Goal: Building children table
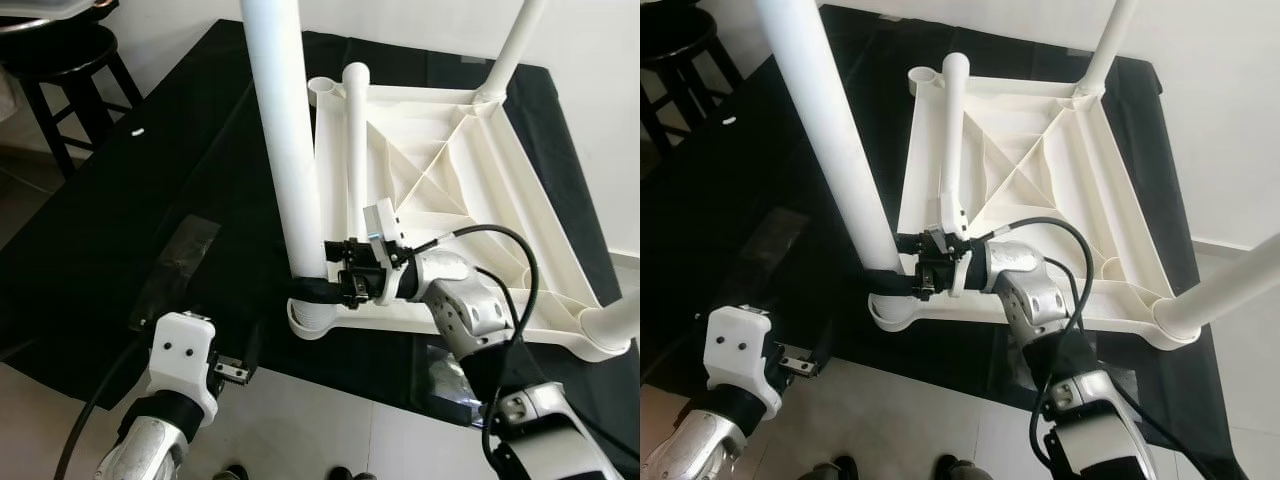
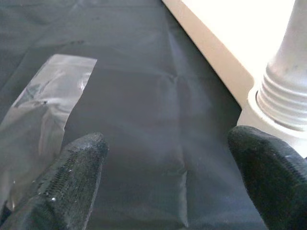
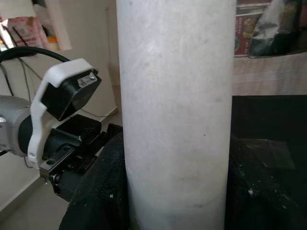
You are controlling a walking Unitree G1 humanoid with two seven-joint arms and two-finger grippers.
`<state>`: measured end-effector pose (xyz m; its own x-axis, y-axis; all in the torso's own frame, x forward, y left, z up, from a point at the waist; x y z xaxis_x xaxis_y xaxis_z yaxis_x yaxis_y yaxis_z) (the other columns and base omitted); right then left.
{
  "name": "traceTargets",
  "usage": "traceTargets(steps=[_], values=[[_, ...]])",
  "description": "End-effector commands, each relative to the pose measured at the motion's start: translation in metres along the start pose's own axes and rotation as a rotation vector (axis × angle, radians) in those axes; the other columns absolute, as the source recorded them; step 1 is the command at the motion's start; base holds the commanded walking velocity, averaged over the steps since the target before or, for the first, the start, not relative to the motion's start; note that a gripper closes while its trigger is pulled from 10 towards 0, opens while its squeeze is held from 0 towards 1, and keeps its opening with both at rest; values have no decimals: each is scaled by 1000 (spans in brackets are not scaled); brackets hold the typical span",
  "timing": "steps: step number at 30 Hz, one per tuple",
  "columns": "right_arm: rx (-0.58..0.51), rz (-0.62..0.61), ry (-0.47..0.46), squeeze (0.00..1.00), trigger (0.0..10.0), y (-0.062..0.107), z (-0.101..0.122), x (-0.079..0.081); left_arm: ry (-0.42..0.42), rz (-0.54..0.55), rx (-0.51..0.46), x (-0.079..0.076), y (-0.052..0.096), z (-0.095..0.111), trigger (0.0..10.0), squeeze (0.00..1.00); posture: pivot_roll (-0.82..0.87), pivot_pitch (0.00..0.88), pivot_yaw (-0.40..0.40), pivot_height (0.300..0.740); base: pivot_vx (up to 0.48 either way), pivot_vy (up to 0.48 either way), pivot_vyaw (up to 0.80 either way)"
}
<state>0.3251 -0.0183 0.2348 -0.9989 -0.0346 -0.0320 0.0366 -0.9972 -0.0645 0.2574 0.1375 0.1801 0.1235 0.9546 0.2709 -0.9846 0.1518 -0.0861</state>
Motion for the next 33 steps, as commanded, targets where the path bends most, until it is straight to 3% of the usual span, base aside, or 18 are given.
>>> traceTargets(steps=[1,11,17,27,33], values=[[29,6,-60,0,10000,0,-15,-1,12,-6,21,-3,4,-3,10000,0,56,334,-89,740,0,0,0],[7,80,-107,0,10000,-5,-13,4,13,-5,28,-3,9,-1,10000,0,66,349,-92,740,0,0,0],[28,168,-186,0,10000,8,-26,19,12,-8,35,-3,9,-2,10000,0,69,350,-86,740,0,0,0],[92,189,-196,0,10000,18,-42,21,8,-12,40,-2,9,-3,10000,0,78,341,-79,740,0,0,0],[194,214,-129,0,10000,19,-51,18,2,-15,48,-2,12,-4,10000,0,89,340,-76,740,0,0,0]])
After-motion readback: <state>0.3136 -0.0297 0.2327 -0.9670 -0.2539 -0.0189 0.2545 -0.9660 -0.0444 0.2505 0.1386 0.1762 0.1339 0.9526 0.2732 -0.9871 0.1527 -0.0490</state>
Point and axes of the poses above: a point about 5 cm out from each wrist's last joint towards the gripper, its own y axis pointing back from the gripper into the wrist, its own z axis along the axis of the wrist's last joint, x = y × z, the point moved 6 cm from there along -y, pointing out of the wrist towards the gripper, and after that the axes turned 12 degrees about -y, right-handed, at the moved point
